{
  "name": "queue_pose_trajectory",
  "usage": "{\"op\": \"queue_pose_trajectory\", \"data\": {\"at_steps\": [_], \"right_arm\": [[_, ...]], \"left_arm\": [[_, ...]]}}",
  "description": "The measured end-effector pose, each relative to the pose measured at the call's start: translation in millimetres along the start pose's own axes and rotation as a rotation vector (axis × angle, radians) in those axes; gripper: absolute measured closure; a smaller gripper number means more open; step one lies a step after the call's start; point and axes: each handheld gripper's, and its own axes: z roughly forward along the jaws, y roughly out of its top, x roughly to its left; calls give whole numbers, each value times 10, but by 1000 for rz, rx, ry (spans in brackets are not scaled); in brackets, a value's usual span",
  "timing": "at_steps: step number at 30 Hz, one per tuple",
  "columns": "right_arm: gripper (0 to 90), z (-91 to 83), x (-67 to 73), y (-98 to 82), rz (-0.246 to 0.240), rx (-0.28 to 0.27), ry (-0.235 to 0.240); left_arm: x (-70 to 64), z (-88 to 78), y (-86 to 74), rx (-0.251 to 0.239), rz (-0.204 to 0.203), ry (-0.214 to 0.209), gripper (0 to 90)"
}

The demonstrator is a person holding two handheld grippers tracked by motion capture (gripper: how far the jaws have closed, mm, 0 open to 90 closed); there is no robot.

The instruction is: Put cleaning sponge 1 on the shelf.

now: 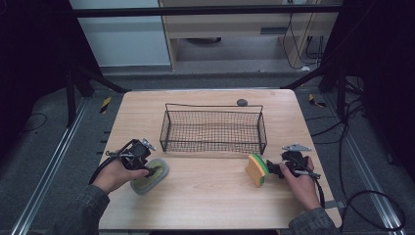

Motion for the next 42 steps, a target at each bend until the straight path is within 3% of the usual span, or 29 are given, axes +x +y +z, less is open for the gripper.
{"op": "queue_pose_trajectory", "data": {"at_steps": [8,20,26,29,31,32,36,42], "right_arm": [[5,0,0,-2,-1,-1,2],[5,-1,-2,-2,-3,0,5],[6,-2,-3,-5,-6,-1,4],[6,-1,-4,-6,-6,-2,4],[6,-2,-2,-8,-5,-3,4],[6,-2,-2,-8,-4,-4,5],[8,-3,0,-9,-4,-4,3],[7,-3,1,-9,-4,-4,3]], "left_arm": [[27,112,40,70,1,-21,523],[47,191,30,66,-8,-44,661],[28,145,-8,29,-2,-26,702],[-8,44,-42,-16,32,9,703],[-15,14,-50,-37,33,18,704],[-17,-50,-64,-75,42,33,704],[-41,-151,-95,-116,83,82,704],[-37,-245,-125,-158,120,122,704]]}}
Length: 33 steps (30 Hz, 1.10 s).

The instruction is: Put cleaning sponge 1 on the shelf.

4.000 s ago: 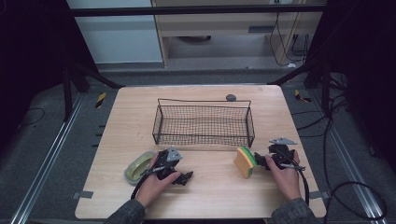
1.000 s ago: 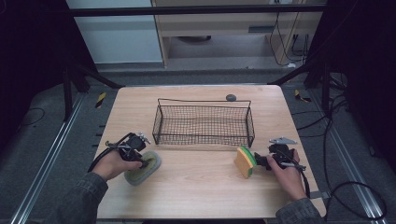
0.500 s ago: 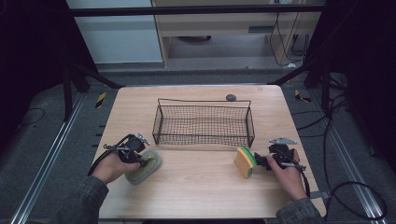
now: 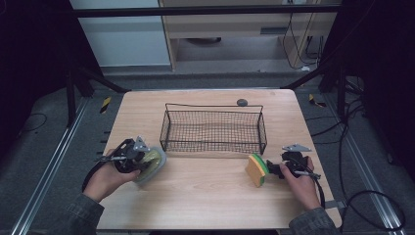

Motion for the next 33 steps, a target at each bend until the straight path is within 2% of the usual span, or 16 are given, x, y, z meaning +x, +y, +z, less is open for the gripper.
{"op": "queue_pose_trajectory", "data": {"at_steps": [4,7,10,11,13,17,19,22,29,30,33], "right_arm": [[7,0,0,0,0,0,0],[7,0,1,0,1,0,0],[7,1,5,1,4,0,-2],[7,0,7,1,2,3,-4],[7,0,6,1,1,2,-4],[5,5,7,5,4,2,-1],[6,6,6,5,0,1,-1],[5,6,6,3,0,0,0],[5,7,6,4,-1,0,0],[5,7,6,4,-1,0,0],[7,4,7,4,0,0,2]], "left_arm": [[7,-57,31,-18,29,9,704],[-38,-122,95,-9,89,53,704],[-80,-186,125,-27,124,56,704],[-80,-186,125,-27,124,56,704],[-101,-231,149,-45,145,92,704],[-70,-233,160,-63,137,109,704],[-36,-211,175,-60,144,137,704],[-16,-237,209,-74,151,140,705],[-11,-316,347,-87,201,152,704],[-8,-329,403,-78,229,167,704],[-3,-345,476,-73,243,189,704]]}}
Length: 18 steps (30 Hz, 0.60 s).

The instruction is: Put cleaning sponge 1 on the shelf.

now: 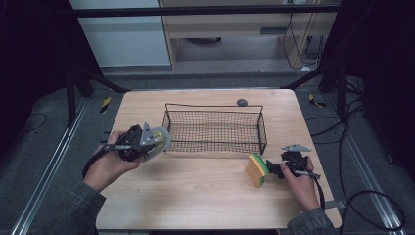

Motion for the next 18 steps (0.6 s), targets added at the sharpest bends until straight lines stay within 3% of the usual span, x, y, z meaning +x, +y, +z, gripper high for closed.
{"op": "queue_pose_trajectory", "data": {"at_steps": [8,18], "right_arm": [[8,-10,5,-10,-4,-1,2],[8,-11,5,-12,-4,-1,0]], "left_arm": [[86,-44,149,-31,29,16,704],[157,-6,336,-20,66,31,704]]}}
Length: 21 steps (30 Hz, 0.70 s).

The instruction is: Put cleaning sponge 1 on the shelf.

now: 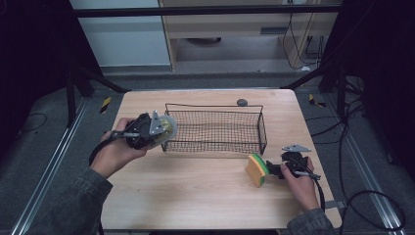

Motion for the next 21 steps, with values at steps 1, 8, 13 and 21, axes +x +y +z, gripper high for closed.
{"op": "queue_pose_trajectory", "data": {"at_steps": [1,8,13,21], "right_arm": [[8,-1,0,-1,0,0,0],[8,0,0,-1,-1,-1,1],[8,0,0,-1,-1,-1,1],[7,0,0,0,0,0,1]], "left_arm": [[9,-2,15,-2,0,1,704],[67,0,131,-8,22,6,704],[95,18,191,-21,29,8,704],[125,48,291,-29,48,14,703]]}}
